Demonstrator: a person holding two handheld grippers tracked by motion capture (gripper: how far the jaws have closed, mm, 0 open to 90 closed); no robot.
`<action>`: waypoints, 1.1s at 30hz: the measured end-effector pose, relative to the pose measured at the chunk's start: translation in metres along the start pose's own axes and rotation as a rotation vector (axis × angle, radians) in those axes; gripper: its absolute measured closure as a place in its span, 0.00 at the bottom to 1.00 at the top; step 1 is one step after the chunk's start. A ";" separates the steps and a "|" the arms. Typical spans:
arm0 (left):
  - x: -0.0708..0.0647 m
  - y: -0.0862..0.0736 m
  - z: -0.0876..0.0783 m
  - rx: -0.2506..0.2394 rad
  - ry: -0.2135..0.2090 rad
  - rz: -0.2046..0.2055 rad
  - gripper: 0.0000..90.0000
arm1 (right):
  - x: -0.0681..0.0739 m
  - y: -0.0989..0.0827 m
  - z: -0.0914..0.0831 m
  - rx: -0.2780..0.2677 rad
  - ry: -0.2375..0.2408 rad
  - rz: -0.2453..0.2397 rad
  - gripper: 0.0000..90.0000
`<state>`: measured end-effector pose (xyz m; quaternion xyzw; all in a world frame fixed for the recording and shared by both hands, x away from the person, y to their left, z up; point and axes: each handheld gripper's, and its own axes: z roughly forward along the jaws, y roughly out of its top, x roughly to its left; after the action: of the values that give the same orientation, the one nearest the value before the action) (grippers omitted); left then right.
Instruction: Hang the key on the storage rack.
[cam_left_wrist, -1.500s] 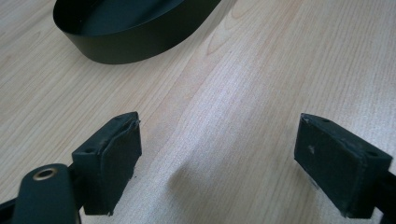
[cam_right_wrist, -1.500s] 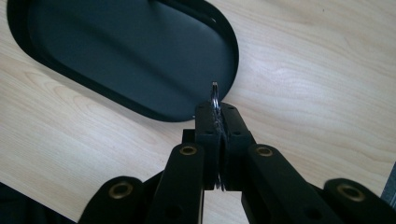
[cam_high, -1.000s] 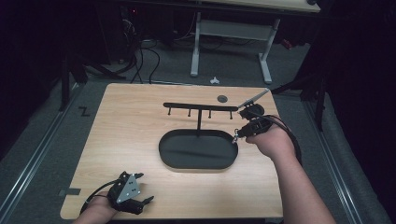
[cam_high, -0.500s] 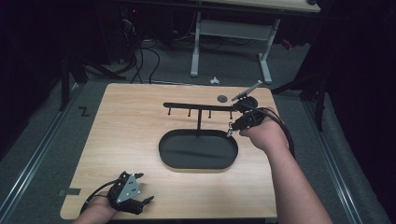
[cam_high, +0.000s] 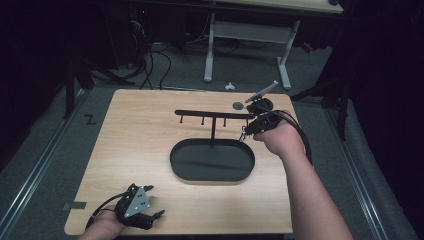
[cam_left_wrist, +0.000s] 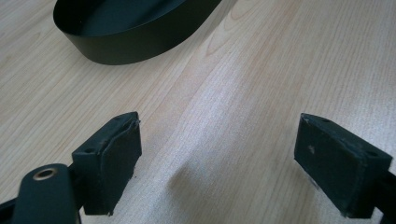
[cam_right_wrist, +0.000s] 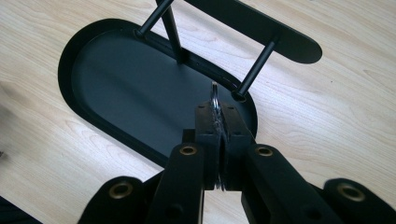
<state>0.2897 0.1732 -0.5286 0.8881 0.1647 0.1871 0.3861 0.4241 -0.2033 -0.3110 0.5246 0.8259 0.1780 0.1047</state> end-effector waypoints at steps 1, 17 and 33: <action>0.000 0.000 0.000 -0.001 0.000 0.001 0.17 | 0.000 0.000 0.000 -0.001 0.000 0.001 0.98; 0.000 0.000 0.000 -0.002 0.000 0.001 0.17 | -0.011 0.004 0.001 0.006 0.001 0.036 0.98; 0.000 0.000 -0.001 -0.002 0.000 0.000 0.17 | -0.020 0.008 0.005 -0.005 -0.022 0.067 0.94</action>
<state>0.2896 0.1739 -0.5283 0.8878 0.1646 0.1872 0.3868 0.4410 -0.2173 -0.3127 0.5536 0.8062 0.1780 0.1090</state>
